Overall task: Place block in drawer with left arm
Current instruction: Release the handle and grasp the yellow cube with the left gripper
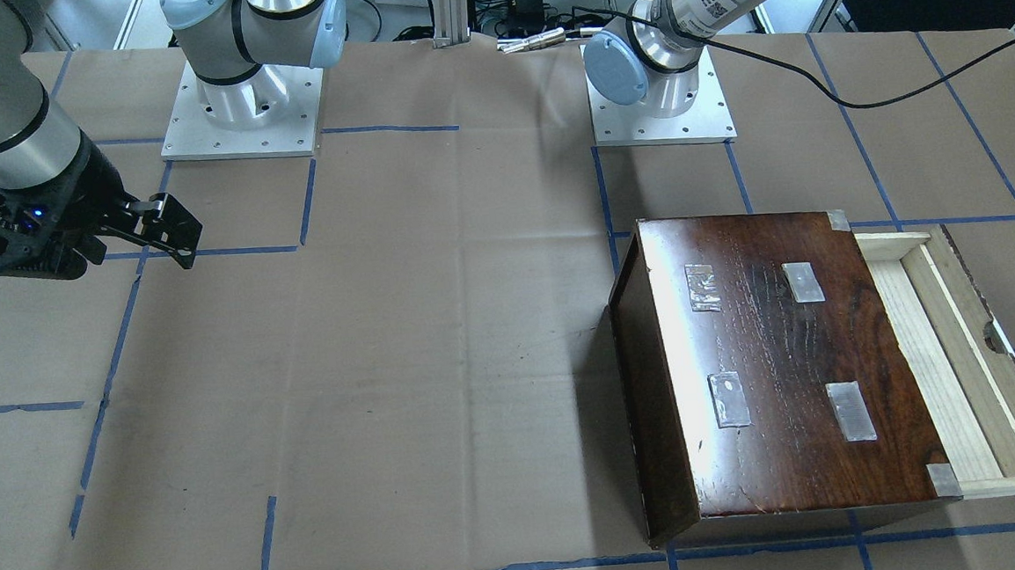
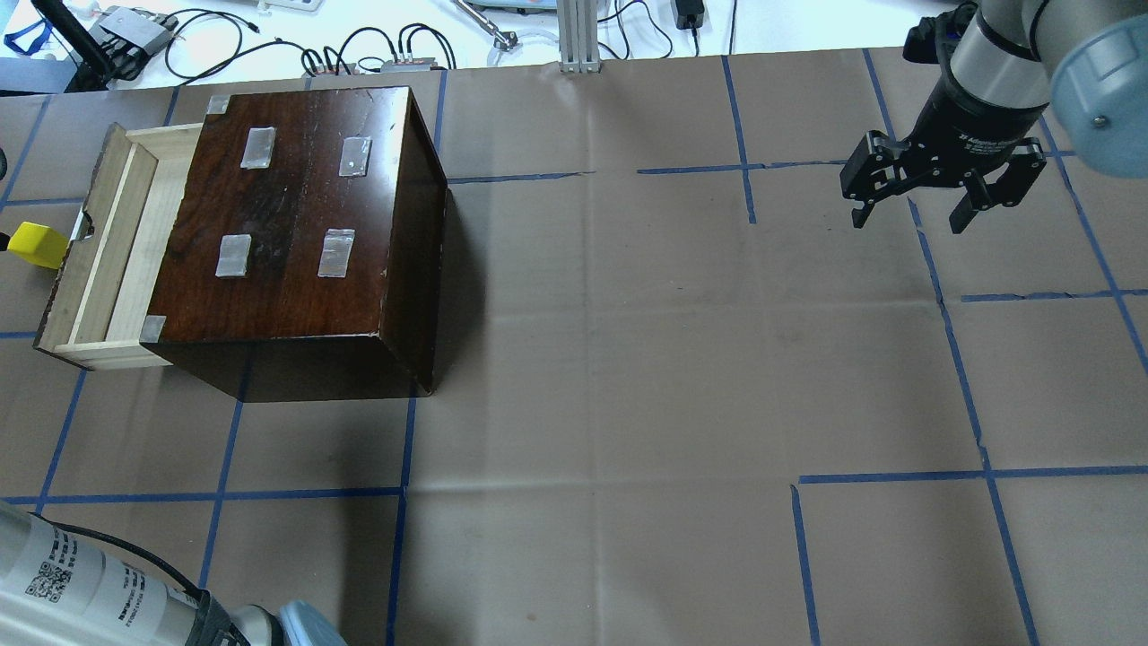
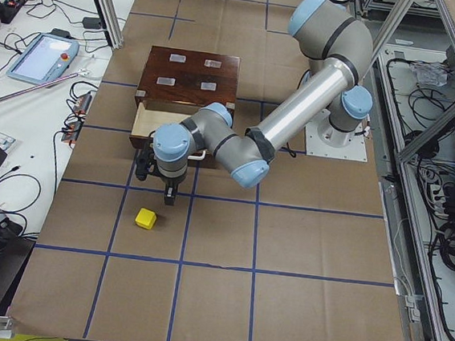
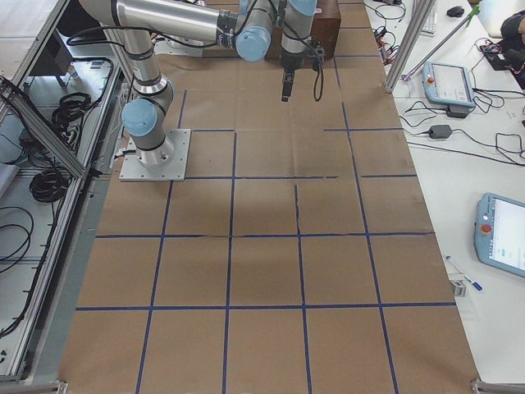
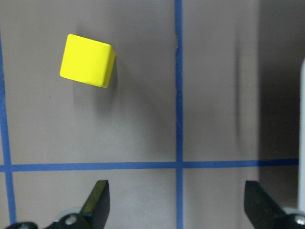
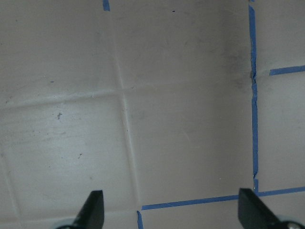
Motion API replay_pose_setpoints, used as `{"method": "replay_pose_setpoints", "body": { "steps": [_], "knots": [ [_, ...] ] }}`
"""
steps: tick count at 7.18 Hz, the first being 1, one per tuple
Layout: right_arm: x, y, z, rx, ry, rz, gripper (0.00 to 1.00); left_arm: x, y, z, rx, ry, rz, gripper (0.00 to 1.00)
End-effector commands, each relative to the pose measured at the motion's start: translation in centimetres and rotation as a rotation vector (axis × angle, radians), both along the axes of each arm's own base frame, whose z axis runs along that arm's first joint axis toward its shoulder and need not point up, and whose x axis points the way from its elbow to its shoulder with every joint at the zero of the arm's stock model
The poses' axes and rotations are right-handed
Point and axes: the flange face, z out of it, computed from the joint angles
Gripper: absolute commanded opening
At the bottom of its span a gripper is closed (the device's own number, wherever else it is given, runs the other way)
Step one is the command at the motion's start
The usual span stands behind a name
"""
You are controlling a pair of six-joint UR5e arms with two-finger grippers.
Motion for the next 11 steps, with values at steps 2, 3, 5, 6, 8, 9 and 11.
{"method": "replay_pose_setpoints", "body": {
  "steps": [2,3,5,6,8,9,11],
  "knots": [
    [0.0,0.0,0.1,-0.001,0.0,0.0,1.0,5.4,-5.2,-5.8,-0.041,-0.047,-0.078,0.98],
    [0.0,-0.1,0.0,0.0,0.0,0.0,1.0,6.2,-6.0,-7.1,-0.04,-0.051,-0.088,0.98],
    [0.0,0.0,0.0,0.0,0.0,-0.001,1.0,6.1,-7.1,-9.2,-0.035,-0.047,-0.161,0.99],
    [0.0,0.0,0.0,0.0,0.0,0.0,1.0,6.0,-7.4,-10.0,-0.031,-0.042,-0.178,0.99],
    [0.0,0.0,0.1,-0.001,0.0,0.0,1.0,5.0,-8.1,-10.0,-0.03,-0.04,-0.189,0.99],
    [0.0,0.0,0.0,0.0,0.0,-0.001,1.0,5.1,-8.2,-11.0,-0.024,-0.033,-0.191,0.99],
    [0.0,0.0,0.0,0.0,0.0,-0.001,1.0,4.6,-8.6,-11.9,-0.019,-0.024,-0.197,0.99]
  ]
}}
